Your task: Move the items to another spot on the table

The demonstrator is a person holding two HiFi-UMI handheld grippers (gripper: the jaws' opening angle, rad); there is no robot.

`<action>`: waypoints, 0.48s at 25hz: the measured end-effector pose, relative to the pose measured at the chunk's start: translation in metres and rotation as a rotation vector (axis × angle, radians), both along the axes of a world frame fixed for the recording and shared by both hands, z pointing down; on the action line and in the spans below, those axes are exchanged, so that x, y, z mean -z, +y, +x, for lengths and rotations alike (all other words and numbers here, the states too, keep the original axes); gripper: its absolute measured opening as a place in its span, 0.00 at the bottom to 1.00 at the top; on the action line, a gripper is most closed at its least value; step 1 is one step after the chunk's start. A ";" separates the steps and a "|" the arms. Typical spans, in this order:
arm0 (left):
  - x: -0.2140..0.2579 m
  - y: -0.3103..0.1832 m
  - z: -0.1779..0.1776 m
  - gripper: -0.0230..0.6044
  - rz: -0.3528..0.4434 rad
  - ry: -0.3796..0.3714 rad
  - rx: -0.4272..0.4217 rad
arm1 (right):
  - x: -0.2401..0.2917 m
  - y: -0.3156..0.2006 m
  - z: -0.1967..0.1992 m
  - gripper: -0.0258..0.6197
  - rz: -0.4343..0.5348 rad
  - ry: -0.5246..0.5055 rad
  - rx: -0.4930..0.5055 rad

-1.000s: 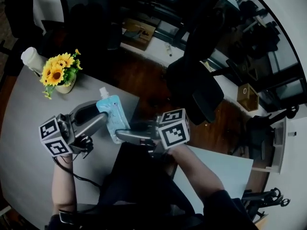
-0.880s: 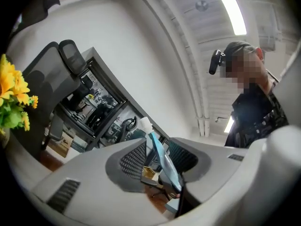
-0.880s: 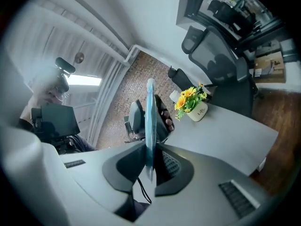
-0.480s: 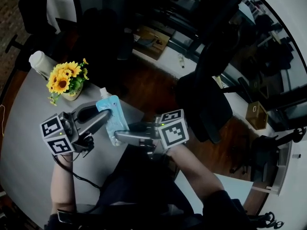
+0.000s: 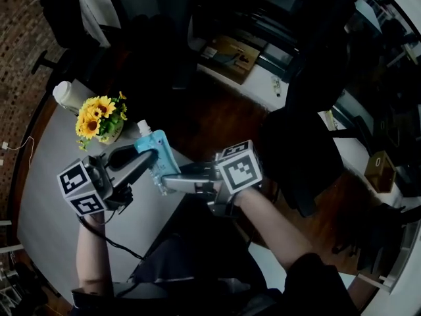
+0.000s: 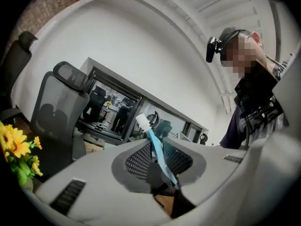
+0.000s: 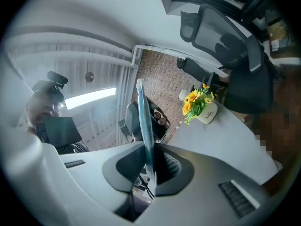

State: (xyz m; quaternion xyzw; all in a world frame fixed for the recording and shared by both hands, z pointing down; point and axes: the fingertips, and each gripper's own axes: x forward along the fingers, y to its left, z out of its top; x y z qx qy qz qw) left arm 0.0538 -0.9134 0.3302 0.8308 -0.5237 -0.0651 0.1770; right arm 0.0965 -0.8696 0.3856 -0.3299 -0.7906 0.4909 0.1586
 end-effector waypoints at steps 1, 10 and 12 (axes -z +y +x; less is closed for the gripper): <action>0.002 -0.003 0.000 0.18 -0.007 -0.013 0.014 | 0.001 -0.003 -0.001 0.08 -0.016 -0.003 0.015; -0.001 0.012 -0.027 0.18 -0.079 -0.041 0.217 | 0.004 0.008 -0.016 0.08 -0.111 -0.018 0.234; -0.006 0.016 -0.036 0.18 -0.111 -0.031 0.299 | 0.002 0.009 -0.020 0.08 -0.101 -0.010 0.282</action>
